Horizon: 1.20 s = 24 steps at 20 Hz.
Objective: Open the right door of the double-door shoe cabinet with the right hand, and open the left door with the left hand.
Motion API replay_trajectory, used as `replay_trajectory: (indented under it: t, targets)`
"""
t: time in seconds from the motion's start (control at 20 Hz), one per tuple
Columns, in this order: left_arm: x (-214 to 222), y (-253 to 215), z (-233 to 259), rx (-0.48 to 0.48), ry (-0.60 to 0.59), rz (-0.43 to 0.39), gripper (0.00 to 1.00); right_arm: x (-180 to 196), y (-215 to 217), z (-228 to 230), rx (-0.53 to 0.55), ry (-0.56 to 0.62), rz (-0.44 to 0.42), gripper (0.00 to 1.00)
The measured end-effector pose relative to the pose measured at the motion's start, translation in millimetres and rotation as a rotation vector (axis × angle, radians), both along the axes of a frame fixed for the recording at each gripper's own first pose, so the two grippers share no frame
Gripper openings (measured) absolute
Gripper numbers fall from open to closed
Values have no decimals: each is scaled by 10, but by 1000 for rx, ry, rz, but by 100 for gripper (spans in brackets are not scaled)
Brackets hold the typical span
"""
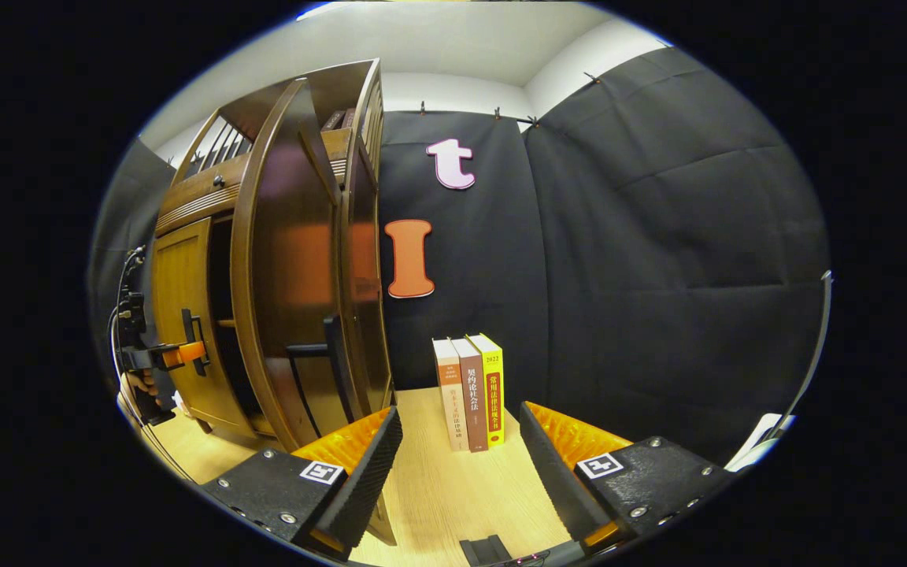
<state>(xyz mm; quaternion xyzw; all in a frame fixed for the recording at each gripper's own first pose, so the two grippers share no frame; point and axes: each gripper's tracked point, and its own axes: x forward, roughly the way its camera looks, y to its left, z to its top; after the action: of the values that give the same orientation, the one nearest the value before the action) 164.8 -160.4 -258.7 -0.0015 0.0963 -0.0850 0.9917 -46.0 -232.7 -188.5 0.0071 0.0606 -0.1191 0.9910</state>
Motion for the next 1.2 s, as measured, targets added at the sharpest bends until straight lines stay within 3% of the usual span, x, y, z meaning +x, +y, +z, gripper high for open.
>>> replay_trajectory:
  t: [0.05, 0.45, 0.5, 0.55, 1.2]
  targets:
    - [-50, -4, 5, -6, 6, -10, 28, -14, 21, 32, -1, -5, 3, 99]
    - [-562, 194, 136, -27, 28, -85, 26, -125, 265, 234, -23, -24, 18, 99]
    - [-622, 227, 145, -25, 27, -88, 25, -158, 302, 252, -27, -25, 20, 99]
    - [-690, 259, 152, -22, 28, -92, 25, -182, 326, 274, -31, -25, 21, 92]
    - [-1322, 814, 272, -21, 36, -86, 24, -333, 748, 479, -29, -47, 69, 92]
